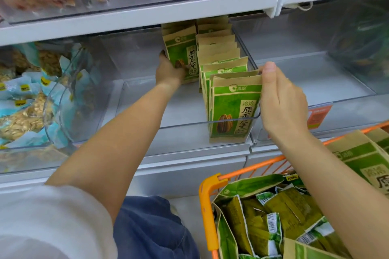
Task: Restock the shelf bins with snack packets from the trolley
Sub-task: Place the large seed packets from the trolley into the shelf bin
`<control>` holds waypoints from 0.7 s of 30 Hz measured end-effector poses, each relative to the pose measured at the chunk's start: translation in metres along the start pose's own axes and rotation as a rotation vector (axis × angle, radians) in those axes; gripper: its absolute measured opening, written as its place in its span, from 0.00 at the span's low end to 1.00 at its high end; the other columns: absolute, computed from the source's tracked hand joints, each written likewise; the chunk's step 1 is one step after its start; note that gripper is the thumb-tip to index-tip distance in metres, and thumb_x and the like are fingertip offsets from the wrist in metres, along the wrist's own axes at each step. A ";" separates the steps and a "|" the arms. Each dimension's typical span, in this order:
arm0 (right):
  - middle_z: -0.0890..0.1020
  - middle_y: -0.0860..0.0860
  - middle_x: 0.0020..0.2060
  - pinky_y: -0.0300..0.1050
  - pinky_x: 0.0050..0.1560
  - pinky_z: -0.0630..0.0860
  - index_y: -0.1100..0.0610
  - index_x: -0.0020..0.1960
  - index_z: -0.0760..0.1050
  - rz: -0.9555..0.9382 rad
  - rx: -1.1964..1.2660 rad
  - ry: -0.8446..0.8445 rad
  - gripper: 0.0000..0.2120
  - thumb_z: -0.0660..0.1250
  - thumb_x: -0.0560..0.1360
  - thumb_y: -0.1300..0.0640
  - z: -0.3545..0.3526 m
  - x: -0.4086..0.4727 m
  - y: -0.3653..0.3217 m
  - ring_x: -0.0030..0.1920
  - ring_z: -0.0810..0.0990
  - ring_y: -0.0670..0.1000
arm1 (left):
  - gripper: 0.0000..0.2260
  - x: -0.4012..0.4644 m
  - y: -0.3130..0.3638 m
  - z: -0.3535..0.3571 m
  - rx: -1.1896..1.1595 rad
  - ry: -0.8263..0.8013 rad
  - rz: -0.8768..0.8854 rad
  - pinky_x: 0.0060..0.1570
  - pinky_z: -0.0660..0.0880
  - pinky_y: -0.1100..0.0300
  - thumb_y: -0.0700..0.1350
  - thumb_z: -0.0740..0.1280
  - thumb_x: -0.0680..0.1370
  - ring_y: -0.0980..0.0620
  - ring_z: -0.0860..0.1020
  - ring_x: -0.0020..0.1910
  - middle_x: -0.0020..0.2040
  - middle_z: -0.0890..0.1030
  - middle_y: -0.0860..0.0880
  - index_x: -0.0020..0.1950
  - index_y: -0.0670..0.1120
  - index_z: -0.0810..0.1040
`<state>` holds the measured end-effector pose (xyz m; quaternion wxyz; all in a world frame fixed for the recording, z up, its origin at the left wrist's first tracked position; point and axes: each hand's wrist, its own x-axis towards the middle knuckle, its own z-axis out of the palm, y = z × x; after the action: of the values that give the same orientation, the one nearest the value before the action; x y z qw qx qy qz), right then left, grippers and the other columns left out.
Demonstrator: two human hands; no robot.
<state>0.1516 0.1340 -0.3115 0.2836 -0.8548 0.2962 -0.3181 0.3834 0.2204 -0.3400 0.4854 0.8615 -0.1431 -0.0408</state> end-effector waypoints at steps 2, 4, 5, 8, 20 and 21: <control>0.72 0.49 0.37 0.46 0.39 0.55 0.55 0.53 0.75 -0.004 0.005 0.002 0.30 0.38 0.78 0.41 0.000 0.000 0.000 0.39 0.67 0.51 | 0.32 0.001 0.001 0.001 -0.065 -0.001 -0.037 0.55 0.73 0.53 0.43 0.60 0.80 0.41 0.76 0.58 0.62 0.77 0.42 0.79 0.46 0.46; 0.72 0.48 0.36 0.45 0.38 0.55 0.55 0.53 0.75 -0.005 0.010 0.006 0.30 0.38 0.78 0.41 0.000 -0.001 0.000 0.39 0.66 0.51 | 0.32 0.003 0.001 0.002 -0.109 -0.019 -0.068 0.53 0.73 0.52 0.43 0.57 0.80 0.40 0.78 0.55 0.59 0.78 0.40 0.79 0.48 0.42; 0.72 0.48 0.36 0.45 0.39 0.56 0.55 0.53 0.75 -0.005 0.009 0.007 0.30 0.38 0.78 0.41 0.000 -0.001 0.000 0.39 0.66 0.51 | 0.31 0.005 0.000 0.002 -0.124 -0.038 -0.075 0.54 0.73 0.51 0.43 0.57 0.80 0.40 0.77 0.55 0.59 0.78 0.40 0.79 0.48 0.45; 0.72 0.49 0.36 0.45 0.39 0.56 0.56 0.52 0.75 -0.002 0.007 0.006 0.30 0.38 0.79 0.41 0.000 -0.002 0.000 0.39 0.67 0.51 | 0.26 0.005 -0.003 0.001 -0.152 -0.084 -0.110 0.61 0.71 0.51 0.46 0.56 0.81 0.41 0.74 0.61 0.64 0.76 0.42 0.78 0.48 0.52; 0.74 0.50 0.38 0.46 0.40 0.59 0.55 0.54 0.75 0.001 0.009 0.002 0.30 0.38 0.78 0.41 0.001 -0.001 0.000 0.40 0.69 0.52 | 0.17 0.002 0.001 -0.005 -0.192 -0.066 -0.040 0.50 0.67 0.64 0.47 0.56 0.83 0.48 0.74 0.59 0.60 0.75 0.47 0.72 0.46 0.63; 0.74 0.50 0.37 0.45 0.40 0.59 0.55 0.54 0.75 -0.001 0.008 0.003 0.30 0.38 0.78 0.41 0.001 -0.001 0.000 0.40 0.69 0.52 | 0.17 0.002 0.002 -0.004 -0.227 -0.058 -0.052 0.49 0.67 0.64 0.46 0.57 0.83 0.50 0.74 0.55 0.57 0.75 0.48 0.72 0.46 0.63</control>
<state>0.1514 0.1344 -0.3125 0.2862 -0.8533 0.2951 -0.3208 0.3859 0.2222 -0.3355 0.5742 0.8030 -0.1291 -0.0941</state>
